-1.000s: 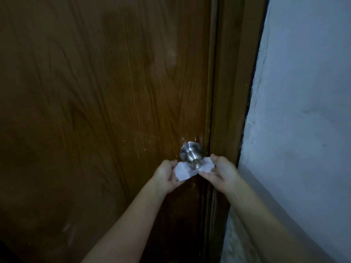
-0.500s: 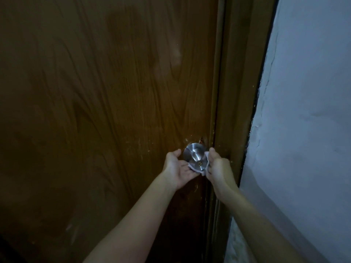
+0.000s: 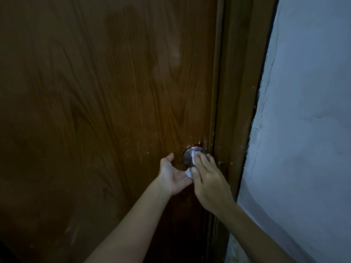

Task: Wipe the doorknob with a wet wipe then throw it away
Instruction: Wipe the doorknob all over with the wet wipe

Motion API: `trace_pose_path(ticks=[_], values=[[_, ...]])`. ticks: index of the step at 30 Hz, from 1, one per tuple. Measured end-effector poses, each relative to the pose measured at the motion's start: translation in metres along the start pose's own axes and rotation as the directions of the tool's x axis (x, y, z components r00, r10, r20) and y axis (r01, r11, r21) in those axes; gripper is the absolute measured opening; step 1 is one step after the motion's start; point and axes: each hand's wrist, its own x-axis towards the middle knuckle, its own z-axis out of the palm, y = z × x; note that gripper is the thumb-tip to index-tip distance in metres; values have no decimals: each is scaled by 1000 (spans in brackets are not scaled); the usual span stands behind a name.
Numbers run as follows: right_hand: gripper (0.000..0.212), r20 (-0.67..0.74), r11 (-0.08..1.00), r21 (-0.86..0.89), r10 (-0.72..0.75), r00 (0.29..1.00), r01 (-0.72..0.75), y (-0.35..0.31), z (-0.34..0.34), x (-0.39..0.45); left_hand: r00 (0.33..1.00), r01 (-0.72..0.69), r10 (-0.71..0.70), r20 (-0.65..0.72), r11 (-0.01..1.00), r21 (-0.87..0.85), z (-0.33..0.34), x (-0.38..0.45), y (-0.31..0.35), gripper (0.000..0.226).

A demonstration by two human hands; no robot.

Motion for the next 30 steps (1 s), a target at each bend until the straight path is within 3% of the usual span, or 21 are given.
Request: trace_pose_path(ticks=[4,7,10,12,17,21,25,30], values=[[49,40,980,-144,-136,990,141,9,-7,0,1000,1,-2,2,994,110,0,4,-1,52],[44,80,977,204,-74,994,56,6,-14,1,1000,-18,21,-10,967,256,5,6,-2,43],[37,27,818,555,164,986,-151,0,-23,5,999,-14,24,-29,950,311,6,9,-4,44],[50,26,772,601,238,971,-206,2,-23,9,997,-49,70,-41,921,387,5,11,-4,46],[76,-18,765,612,267,963,-201,5,-19,16,976,-113,195,-98,836,537,3,15,-7,31],[82,-84,732,649,338,937,-206,4,-14,11,960,-121,225,-169,872,475,2,21,-11,27],[64,-77,646,694,505,860,-317,-2,-4,0,953,-149,241,-181,898,414,1,21,-14,19],[40,-227,823,528,376,898,-211,-7,6,0,978,-156,183,-96,959,236,-6,20,-20,18]])
